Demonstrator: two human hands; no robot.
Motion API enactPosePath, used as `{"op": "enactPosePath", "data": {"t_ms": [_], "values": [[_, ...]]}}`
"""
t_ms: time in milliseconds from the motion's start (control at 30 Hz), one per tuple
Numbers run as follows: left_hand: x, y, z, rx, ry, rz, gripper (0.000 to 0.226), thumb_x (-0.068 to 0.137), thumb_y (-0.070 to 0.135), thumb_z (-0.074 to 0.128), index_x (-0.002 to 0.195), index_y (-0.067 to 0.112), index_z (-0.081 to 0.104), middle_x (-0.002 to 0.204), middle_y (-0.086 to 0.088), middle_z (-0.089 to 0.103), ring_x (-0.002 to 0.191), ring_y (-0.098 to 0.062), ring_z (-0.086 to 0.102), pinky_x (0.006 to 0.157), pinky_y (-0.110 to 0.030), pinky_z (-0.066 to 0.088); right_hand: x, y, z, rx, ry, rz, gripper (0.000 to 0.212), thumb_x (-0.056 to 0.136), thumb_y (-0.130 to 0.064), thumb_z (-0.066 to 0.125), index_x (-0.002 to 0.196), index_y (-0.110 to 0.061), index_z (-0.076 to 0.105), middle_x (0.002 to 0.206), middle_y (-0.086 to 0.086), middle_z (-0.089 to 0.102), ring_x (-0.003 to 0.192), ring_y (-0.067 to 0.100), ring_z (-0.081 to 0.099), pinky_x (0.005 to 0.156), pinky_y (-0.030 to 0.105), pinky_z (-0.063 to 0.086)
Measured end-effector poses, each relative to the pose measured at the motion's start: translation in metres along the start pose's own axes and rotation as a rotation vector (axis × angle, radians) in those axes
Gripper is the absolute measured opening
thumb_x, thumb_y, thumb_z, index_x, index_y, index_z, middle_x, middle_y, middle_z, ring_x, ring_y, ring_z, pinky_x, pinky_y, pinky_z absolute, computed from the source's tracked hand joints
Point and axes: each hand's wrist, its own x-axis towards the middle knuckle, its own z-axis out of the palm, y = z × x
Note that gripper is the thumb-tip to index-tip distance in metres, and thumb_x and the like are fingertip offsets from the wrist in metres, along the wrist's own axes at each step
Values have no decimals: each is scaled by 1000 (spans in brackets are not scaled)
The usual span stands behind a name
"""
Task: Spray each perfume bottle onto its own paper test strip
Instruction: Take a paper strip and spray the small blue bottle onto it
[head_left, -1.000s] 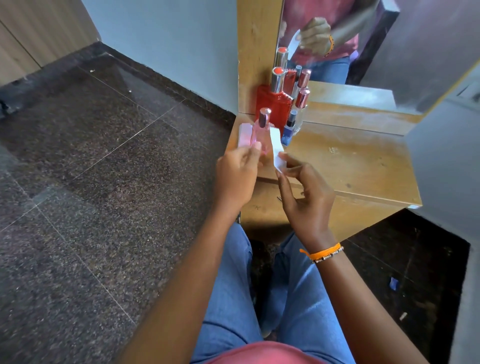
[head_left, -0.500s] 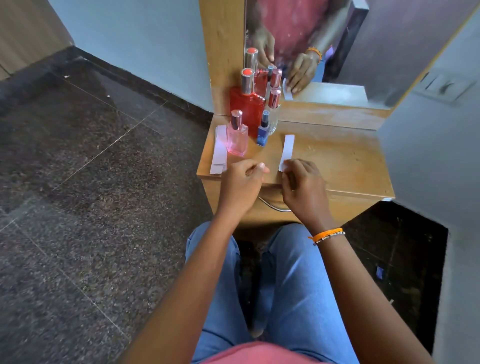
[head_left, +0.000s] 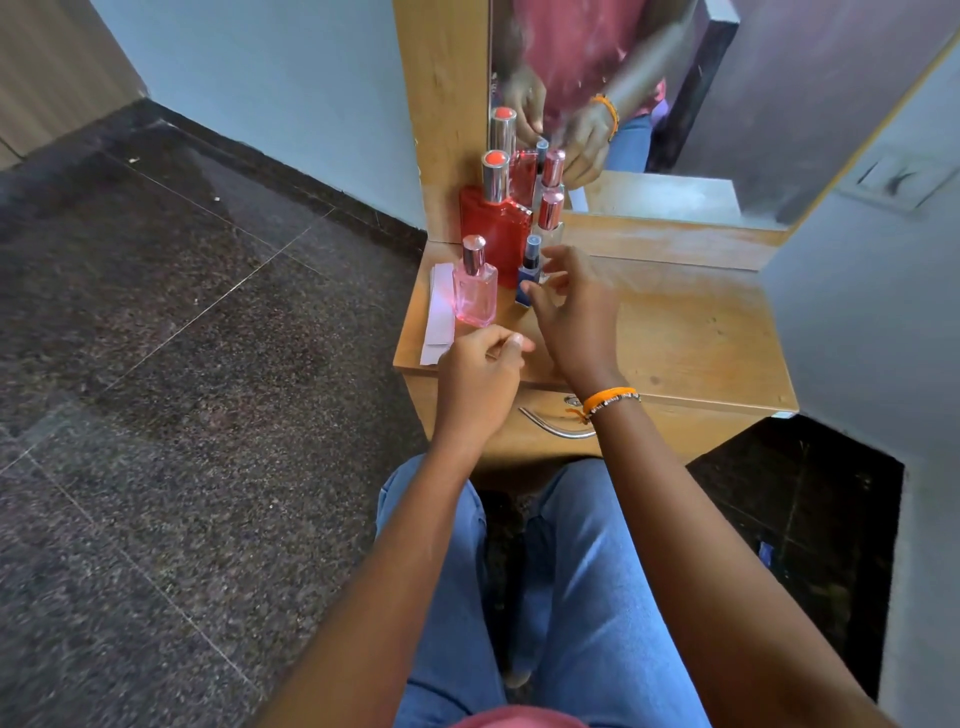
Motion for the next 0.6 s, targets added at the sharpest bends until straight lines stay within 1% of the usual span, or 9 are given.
{"op": "enactPosePath", "data": {"t_ms": [100, 167, 267, 333, 400, 467, 500, 533, 600], "values": [[1, -1, -1, -3, -6, 2, 21, 90, 15, 50, 80, 23, 67, 68, 15, 60, 69, -1, 57, 74, -27, 49, 4, 0, 2, 12, 14, -1, 23, 80, -6, 68, 102, -6, 65, 93, 10, 68, 82, 25, 59, 73, 37, 49], [0, 0, -1, 8, 2, 22, 20, 91, 15, 50, 85, 20, 68, 71, 15, 61, 71, 1, 57, 69, -16, 45, 1, 1, -3, 17, 13, 6, 17, 80, -5, 67, 97, -7, 64, 89, 9, 66, 80, 24, 59, 72, 38, 50], [-2, 1, 3, 23, 39, 108, 19, 89, 8, 53, 101, 19, 64, 95, 6, 62, 84, 1, 56, 71, -2, 39, -11, 0, -23, 98, 9, 11, 11, 80, -8, 69, 86, -11, 61, 78, 1, 62, 72, 17, 59, 68, 30, 50], [-2, 3, 8, 8, 39, 176, 35, 84, 5, 60, 116, 18, 56, 109, 4, 54, 96, -4, 55, 82, -3, 40, -23, -6, -39, 174, -17, 35, 12, 79, -10, 72, 81, -10, 60, 72, -1, 60, 65, 11, 56, 65, 23, 48], [-2, 5, 14, -5, 10, 243, 46, 80, 3, 65, 122, 17, 54, 114, 3, 55, 106, -9, 56, 89, -12, 45, -35, -12, -51, 239, -69, 88, 14, 78, -10, 74, 78, -9, 61, 69, 0, 62, 63, 11, 59, 63, 22, 49], [-6, 9, 19, 0, 12, 305, 37, 81, 2, 63, 116, 13, 60, 107, -3, 65, 94, -8, 61, 79, -15, 49, -44, -16, -59, 309, -121, 152, 13, 76, -10, 77, 78, -9, 63, 70, 3, 65, 65, 14, 62, 65, 27, 51], [-8, 11, 20, 11, 22, 324, 31, 82, 3, 61, 112, 11, 63, 100, -3, 67, 85, -4, 61, 73, -11, 47, -47, -18, -63, 344, -131, 177, 13, 75, -11, 78, 79, -11, 65, 72, 3, 66, 67, 14, 62, 67, 31, 52], [-10, 12, 20, 14, 29, 333, 26, 84, 4, 60, 109, 9, 64, 95, 0, 67, 78, 0, 59, 69, -7, 43, -47, -18, -66, 386, -124, 201, 13, 75, -13, 78, 79, -13, 66, 73, 3, 67, 69, 14, 62, 68, 33, 52], [-13, 13, 21, -1, 19, 320, 22, 86, 6, 58, 108, 7, 63, 91, 2, 63, 76, 2, 55, 68, -5, 38, -45, -21, -74, 470, -71, 223, 13, 76, -16, 78, 85, -11, 69, 77, 6, 66, 71, 14, 60, 70, 32, 51]]}}
